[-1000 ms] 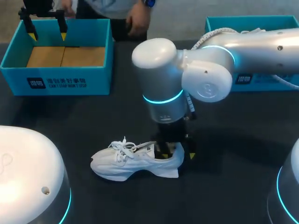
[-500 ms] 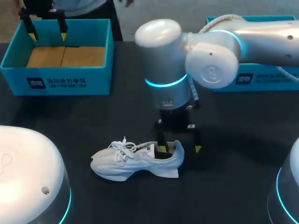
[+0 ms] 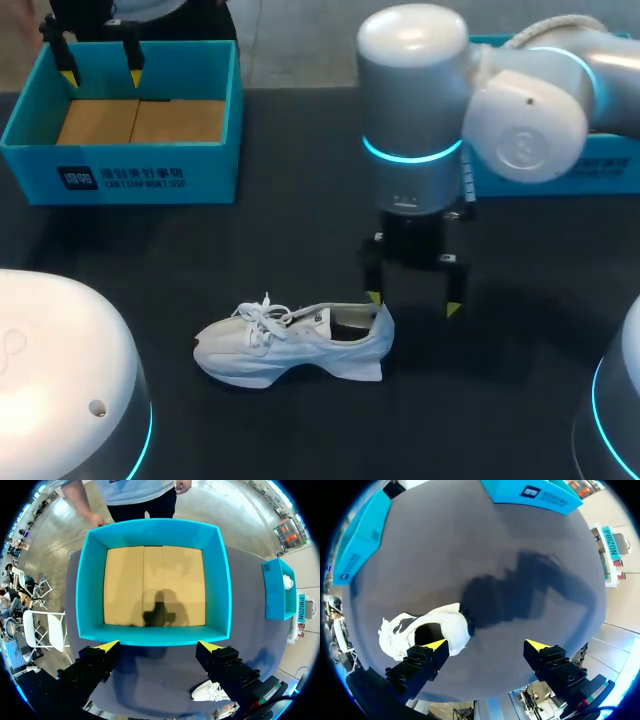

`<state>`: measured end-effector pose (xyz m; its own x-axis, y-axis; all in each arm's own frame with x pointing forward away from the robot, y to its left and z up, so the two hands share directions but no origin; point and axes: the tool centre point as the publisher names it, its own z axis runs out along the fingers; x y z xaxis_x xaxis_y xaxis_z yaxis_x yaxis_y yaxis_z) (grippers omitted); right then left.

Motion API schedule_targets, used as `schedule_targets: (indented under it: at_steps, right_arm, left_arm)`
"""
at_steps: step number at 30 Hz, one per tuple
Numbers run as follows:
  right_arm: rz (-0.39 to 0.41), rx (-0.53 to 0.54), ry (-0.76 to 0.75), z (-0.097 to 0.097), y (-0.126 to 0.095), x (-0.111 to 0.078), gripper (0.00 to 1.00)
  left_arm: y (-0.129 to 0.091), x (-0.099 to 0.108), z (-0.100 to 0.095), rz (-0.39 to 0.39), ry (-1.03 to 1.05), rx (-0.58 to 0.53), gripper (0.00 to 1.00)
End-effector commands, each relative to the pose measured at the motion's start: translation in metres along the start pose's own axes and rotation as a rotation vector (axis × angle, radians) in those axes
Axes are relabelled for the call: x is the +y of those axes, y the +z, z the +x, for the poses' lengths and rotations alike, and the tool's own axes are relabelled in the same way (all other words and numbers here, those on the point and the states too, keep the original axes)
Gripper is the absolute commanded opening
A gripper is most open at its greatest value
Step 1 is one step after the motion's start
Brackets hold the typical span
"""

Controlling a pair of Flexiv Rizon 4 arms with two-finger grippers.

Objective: Take the shoe out of the shoebox, open the shoe tongue, remove and reinsert the insole, then place the shoe into the shoebox

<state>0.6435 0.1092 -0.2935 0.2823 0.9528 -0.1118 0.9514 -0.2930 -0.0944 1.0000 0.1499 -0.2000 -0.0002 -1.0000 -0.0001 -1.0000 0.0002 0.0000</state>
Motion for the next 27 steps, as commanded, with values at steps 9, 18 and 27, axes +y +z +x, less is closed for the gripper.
schedule_targets:
  at_steps: [9,18,27]
  right_arm:
    - [-0.036,0.131,-0.25,-0.026,-0.011,0.002,1.0]
    - [-0.052,0.202,-0.502,-0.04,-0.012,0.013,1.0]
    - [-0.091,0.269,-0.699,-0.058,0.0,0.021,1.0]
  left_arm:
    - [0.0,0.0,0.0,0.0,0.0,0.0,1.0]
    - [0.0,0.0,0.0,0.0,0.0,0.0,1.0]
    - [0.0,0.0,0.0,0.0,0.0,0.0,1.0]
